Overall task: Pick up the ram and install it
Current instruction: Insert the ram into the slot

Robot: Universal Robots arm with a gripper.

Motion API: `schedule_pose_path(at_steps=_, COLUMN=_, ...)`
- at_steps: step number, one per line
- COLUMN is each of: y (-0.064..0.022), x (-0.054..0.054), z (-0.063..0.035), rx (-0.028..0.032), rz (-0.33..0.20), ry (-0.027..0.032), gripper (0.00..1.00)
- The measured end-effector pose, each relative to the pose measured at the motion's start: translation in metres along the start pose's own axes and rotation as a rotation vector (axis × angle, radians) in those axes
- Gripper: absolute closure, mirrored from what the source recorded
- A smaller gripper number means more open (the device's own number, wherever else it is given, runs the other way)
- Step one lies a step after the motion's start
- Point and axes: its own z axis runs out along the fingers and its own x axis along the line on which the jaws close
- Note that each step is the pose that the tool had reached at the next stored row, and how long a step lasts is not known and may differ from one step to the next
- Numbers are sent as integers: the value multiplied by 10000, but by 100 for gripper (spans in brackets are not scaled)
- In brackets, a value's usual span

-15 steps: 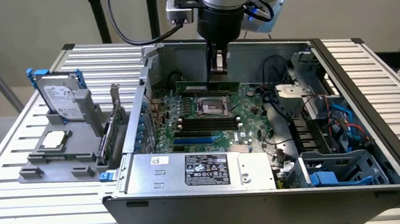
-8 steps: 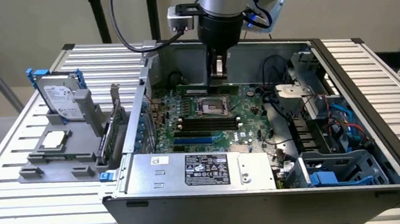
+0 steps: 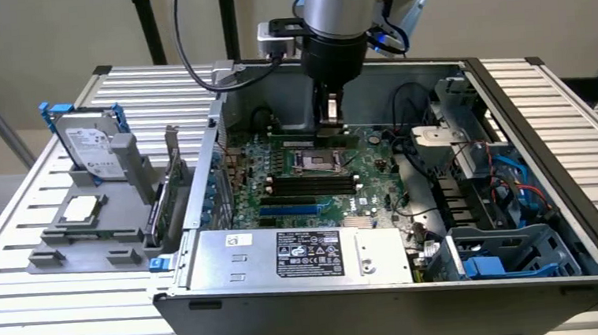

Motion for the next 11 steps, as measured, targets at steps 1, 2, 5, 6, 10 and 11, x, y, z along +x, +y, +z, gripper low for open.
schedule_pose_path(at_steps=1, y=-1, x=3, z=18, rx=0, rz=1, ry=0, gripper=86)
schedule_pose_path(at_steps=2, y=-2, x=7, z=36, rx=-1, rz=0, ry=1, gripper=86)
schedule_pose_path(at_steps=5, y=-4, x=25, z=91, rx=0, rz=1, ry=-1, gripper=86)
schedule_pose_path(at_steps=6, y=-5, x=28, z=109, rx=0, rz=1, ry=0, gripper=86)
schedule_pose_path(at_steps=10, y=-9, x=50, z=181, rx=0, rz=-1, ry=0, gripper=86)
schedule_pose_path(at_steps=11, y=-10, x=59, z=199, rx=0, rz=-1, ry=1, gripper=86)
